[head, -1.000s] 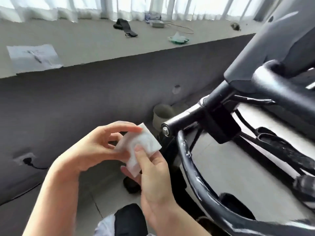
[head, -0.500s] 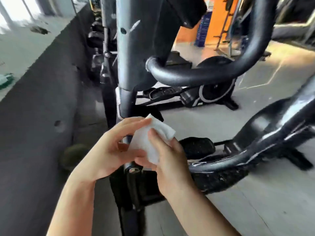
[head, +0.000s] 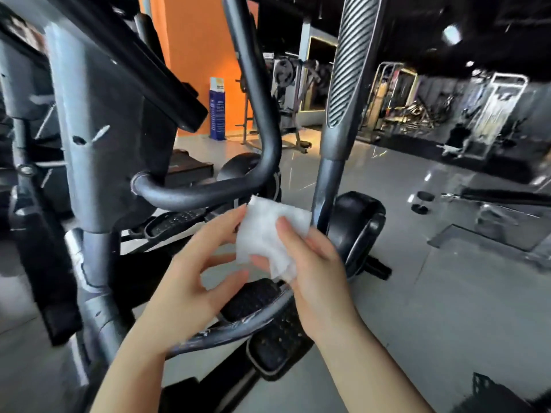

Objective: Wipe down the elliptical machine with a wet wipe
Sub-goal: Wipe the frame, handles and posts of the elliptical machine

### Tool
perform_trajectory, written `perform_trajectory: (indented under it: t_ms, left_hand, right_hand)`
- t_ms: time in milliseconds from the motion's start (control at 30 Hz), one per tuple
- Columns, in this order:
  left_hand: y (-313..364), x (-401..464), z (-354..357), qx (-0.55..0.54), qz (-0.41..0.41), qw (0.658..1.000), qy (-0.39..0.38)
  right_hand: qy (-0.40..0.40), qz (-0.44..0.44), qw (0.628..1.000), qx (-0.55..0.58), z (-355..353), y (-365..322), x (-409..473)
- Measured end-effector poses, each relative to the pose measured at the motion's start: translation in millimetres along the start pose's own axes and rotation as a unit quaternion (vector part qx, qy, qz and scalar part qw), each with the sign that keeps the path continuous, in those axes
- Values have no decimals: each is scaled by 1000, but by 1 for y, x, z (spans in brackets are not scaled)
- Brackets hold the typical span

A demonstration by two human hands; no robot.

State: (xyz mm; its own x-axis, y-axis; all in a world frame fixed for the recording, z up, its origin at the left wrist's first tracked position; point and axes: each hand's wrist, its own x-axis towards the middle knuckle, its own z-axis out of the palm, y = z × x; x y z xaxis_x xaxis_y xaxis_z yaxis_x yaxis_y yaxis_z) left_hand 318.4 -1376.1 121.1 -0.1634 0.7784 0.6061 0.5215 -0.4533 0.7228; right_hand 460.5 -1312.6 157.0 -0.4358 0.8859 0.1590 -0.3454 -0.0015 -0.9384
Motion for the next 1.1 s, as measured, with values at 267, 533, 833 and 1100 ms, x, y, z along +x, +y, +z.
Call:
perform_trajectory:
  t_ms: [267, 533, 833, 1100]
  left_hand:
    - [19, 88, -16, -121, 112, 984, 70]
    - [37, 150, -25, -178, 134, 974, 48]
    - [46, 192, 1, -182, 178, 967, 22]
    - [72, 286, -28, 140, 326, 898, 260]
  right_hand:
    - [154, -627, 586, -490, -4, -142, 86]
    - [180, -518, 650, -527, -21, -121, 122]
    - [139, -495, 619, -594, -50, -57, 77]
    - [212, -589, 498, -600, 31, -301, 143]
